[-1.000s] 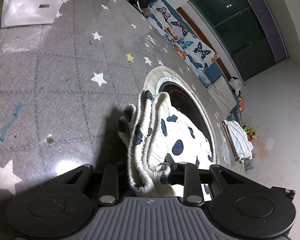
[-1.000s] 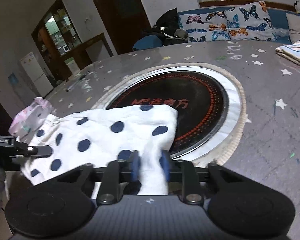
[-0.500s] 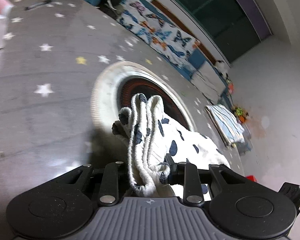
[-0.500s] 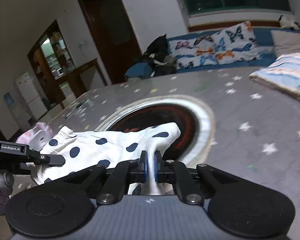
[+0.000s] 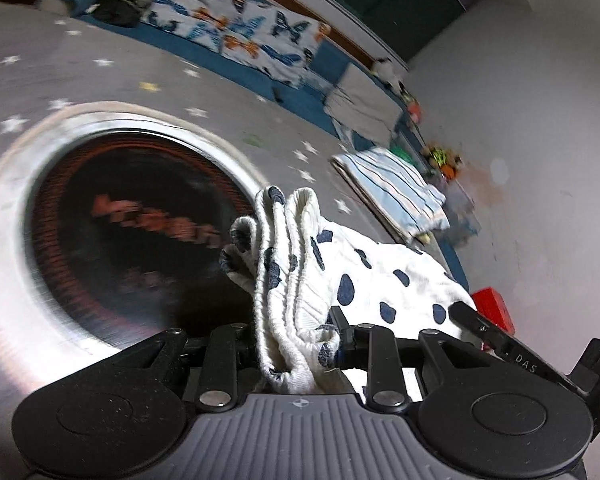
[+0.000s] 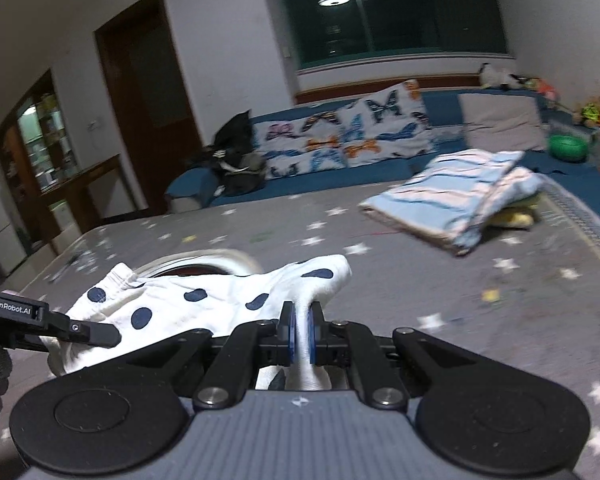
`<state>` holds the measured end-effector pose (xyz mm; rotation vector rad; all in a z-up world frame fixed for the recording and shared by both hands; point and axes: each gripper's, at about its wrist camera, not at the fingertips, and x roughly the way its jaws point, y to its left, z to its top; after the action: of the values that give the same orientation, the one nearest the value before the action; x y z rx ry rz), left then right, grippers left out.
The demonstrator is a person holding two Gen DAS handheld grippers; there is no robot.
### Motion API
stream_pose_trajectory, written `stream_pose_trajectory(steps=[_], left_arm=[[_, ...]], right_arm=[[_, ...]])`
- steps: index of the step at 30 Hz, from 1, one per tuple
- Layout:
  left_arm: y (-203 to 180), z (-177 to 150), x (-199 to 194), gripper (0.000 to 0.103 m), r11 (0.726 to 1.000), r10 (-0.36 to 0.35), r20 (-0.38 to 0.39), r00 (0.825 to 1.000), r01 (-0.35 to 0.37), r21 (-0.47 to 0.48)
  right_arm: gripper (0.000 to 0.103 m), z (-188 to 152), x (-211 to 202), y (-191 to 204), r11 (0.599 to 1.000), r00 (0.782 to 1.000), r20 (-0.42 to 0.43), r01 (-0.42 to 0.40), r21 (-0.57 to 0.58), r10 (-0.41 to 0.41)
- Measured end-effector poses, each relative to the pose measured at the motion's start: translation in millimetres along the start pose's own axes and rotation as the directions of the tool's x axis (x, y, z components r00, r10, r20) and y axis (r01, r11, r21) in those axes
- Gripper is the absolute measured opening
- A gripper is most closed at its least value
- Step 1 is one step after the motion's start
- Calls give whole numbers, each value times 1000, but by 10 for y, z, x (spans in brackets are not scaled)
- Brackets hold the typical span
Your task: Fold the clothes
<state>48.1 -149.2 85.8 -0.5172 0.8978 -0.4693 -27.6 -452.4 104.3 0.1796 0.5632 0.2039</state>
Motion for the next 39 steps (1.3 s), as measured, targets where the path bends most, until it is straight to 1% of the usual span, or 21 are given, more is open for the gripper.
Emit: stream_pose_trajectory(steps=[6,8,12,17,18,20,23,25,27,28,32,33,37,39], left_arm=[[-352,63,470,30,998,-30,-44,999,32,45],[-471,63,613,30,997,-28,-59,998,32,68],[-637,22,887,30,993,-13,-86,996,23,119],[-779,-69,1163,32,986,25,-122,992,-4,169],[-799,-91,1192,34,983,38,-124,992,-15,185],[-816,-122,1218,35,977,60,-121,991,-33,212],[-822,-150,1216,37,972,72,-113,991,-44,232],[-840,-164,1209,38,967,84,-106,991,-56,247],[-863,-173,1206,42,962,100,-98,990,-71,266],[-875,-175,1208,43,959,108,-94,990,-79,273],[-911,-185,1211,47,947,129,-77,989,-99,307],[-917,-188,1209,48,944,133,-73,988,-104,314],[-942,-197,1204,51,932,150,-56,987,-122,341],[-955,-202,1201,54,926,158,-48,986,-131,354]], right_arm=[[5,95,-40,-484,996,997,19,79,30,-80],[5,118,-54,-632,994,994,22,104,39,-105],[5,108,-35,-878,987,988,12,151,57,-152],[5,-40,72,-1155,975,979,-35,201,90,-199],[5,-77,94,-1194,973,978,-46,207,97,-203],[5,-156,138,-1271,969,975,-66,218,119,-211],[6,-220,174,-1338,965,975,-82,217,147,-207],[7,-230,209,-1356,965,974,-94,220,146,-208],[11,-238,214,-1353,963,970,-104,232,140,-219],[11,-238,212,-1349,961,968,-105,240,137,-227],[12,-203,206,-1330,956,962,-97,266,127,-255],[14,-183,202,-1315,956,961,-91,269,120,-259],[17,-108,218,-1258,961,965,-78,256,108,-249],[18,-73,238,-1226,964,968,-74,246,100,-240]])
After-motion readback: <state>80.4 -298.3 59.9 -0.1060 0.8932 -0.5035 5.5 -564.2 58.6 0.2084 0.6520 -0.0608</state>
